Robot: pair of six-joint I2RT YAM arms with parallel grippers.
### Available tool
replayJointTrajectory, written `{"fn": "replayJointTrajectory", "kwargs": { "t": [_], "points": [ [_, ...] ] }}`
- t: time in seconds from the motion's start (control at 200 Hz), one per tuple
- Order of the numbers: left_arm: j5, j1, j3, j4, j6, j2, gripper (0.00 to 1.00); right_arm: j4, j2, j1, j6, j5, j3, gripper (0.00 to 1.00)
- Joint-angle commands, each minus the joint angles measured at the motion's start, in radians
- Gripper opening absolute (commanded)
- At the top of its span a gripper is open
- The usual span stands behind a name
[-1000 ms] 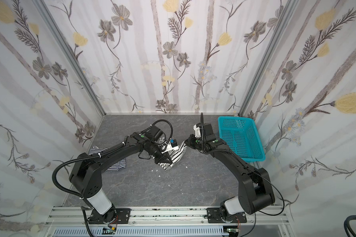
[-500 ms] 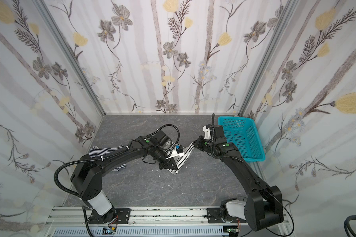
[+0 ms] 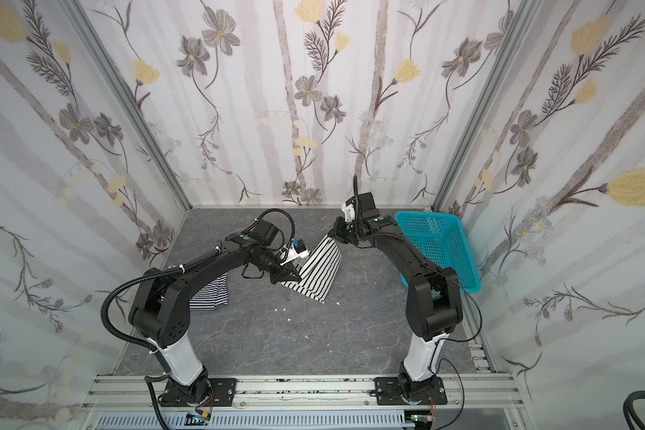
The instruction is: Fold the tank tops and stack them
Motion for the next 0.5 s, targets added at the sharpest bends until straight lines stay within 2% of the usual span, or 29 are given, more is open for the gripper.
{"fn": "replayJointTrajectory", "kwargs": {
  "t": [0.0,0.185,0.35,0.385,0.46,0.5],
  "points": [
    [-0.006,0.049,-0.021,-0.111,0.084,0.034,0.04,-0.043,0.139,0.013,-0.049,0.055,0.171,0.03],
    [0.038,0.156,-0.032,-0.111,0.111,0.099,0.04,-0.153,0.392,0.049,-0.069,0.046,0.481,0.07],
    [0.049,0.230,-0.005,-0.111,0.110,0.171,0.08,-0.125,0.488,0.062,-0.034,0.016,0.570,0.11],
    [0.044,0.237,-0.001,-0.110,0.113,0.183,0.10,-0.108,0.497,0.063,-0.027,0.001,0.570,0.17],
    [0.043,0.254,0.026,-0.106,0.100,0.221,0.17,-0.079,0.502,0.069,-0.029,-0.019,0.569,0.36],
    [0.050,0.263,0.052,-0.106,0.079,0.245,0.19,-0.072,0.496,0.075,-0.044,-0.022,0.567,0.41]
  ]
}}
